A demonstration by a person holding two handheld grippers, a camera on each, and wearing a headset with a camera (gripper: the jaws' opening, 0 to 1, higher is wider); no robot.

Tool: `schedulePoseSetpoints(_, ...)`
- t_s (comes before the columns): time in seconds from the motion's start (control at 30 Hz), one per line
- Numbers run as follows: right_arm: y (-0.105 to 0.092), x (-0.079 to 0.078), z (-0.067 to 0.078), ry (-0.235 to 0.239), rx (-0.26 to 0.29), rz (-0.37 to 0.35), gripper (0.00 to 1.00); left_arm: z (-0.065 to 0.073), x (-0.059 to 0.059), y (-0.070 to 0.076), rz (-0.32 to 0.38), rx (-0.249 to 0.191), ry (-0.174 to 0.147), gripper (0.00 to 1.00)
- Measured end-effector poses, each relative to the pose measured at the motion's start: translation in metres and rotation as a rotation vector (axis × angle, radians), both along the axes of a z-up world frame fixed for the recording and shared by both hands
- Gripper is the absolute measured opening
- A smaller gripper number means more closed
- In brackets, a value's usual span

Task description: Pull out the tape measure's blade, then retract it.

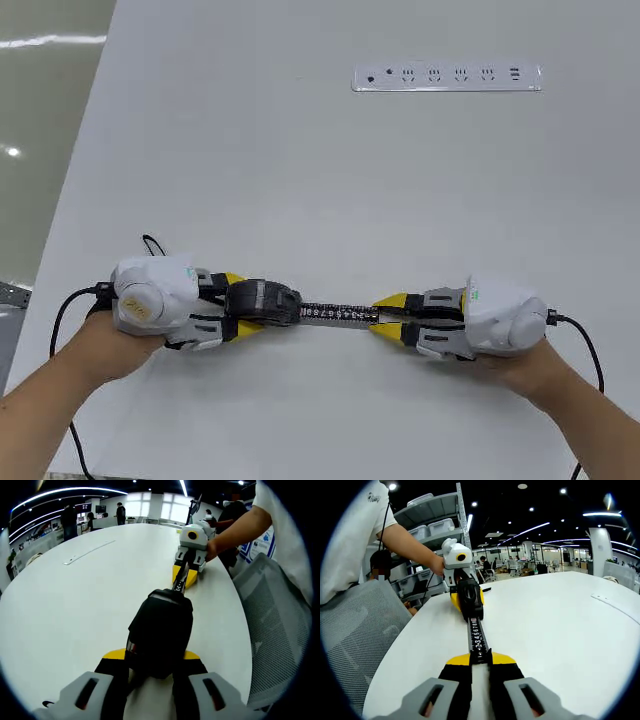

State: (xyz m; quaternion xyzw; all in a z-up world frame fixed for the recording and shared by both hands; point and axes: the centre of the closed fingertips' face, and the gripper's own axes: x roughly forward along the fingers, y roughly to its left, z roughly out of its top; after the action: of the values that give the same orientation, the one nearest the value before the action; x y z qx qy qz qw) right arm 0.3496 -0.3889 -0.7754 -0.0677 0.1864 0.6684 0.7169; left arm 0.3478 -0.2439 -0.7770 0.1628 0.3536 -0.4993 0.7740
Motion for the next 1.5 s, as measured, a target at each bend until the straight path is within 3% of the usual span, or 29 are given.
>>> schedulePoseSetpoints(1.5, -0.059, -0.002, 0.003, 0.028, 0.012, -0.080, 0.10, 0.002, -0.001, -0.001, -0.002, 0.011, 0.001, 0.30)
